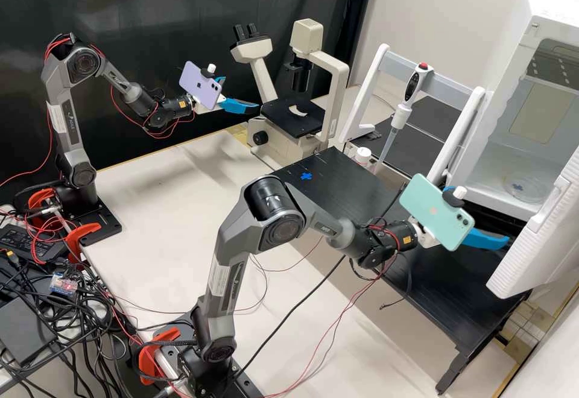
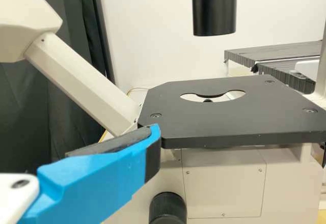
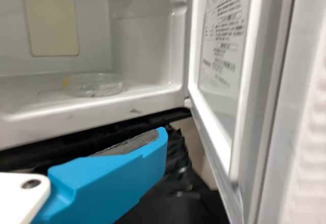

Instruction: Move the petri dish to the microscope

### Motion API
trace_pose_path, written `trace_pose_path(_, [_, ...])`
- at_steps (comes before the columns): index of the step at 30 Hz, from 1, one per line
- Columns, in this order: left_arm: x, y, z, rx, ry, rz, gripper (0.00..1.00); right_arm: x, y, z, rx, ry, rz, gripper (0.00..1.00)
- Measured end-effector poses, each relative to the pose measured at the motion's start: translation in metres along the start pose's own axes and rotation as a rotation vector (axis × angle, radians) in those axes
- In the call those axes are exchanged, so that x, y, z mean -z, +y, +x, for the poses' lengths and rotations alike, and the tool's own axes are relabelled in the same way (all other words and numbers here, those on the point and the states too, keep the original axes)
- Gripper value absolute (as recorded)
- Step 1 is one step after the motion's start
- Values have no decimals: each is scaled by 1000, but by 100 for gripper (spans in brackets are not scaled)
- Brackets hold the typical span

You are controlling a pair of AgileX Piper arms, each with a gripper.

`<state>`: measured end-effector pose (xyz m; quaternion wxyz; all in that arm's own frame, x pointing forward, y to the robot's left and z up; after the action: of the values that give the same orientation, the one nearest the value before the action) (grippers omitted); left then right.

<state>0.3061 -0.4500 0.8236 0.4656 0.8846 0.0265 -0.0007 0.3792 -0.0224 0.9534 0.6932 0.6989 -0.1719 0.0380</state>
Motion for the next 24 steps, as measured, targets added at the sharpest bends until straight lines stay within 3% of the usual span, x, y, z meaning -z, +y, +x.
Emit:
trace_pose_path(14, [0,0,0,0,0,0,100,24,20,70,-38,21,-10,100])
trace_pose_path(19, [0,0,0,0,0,0,100,23,11,96,8,9,16,100])
trace_pose_path(24, [0,0,0,0,0,0,100,22,-10,119,78,3,16,100])
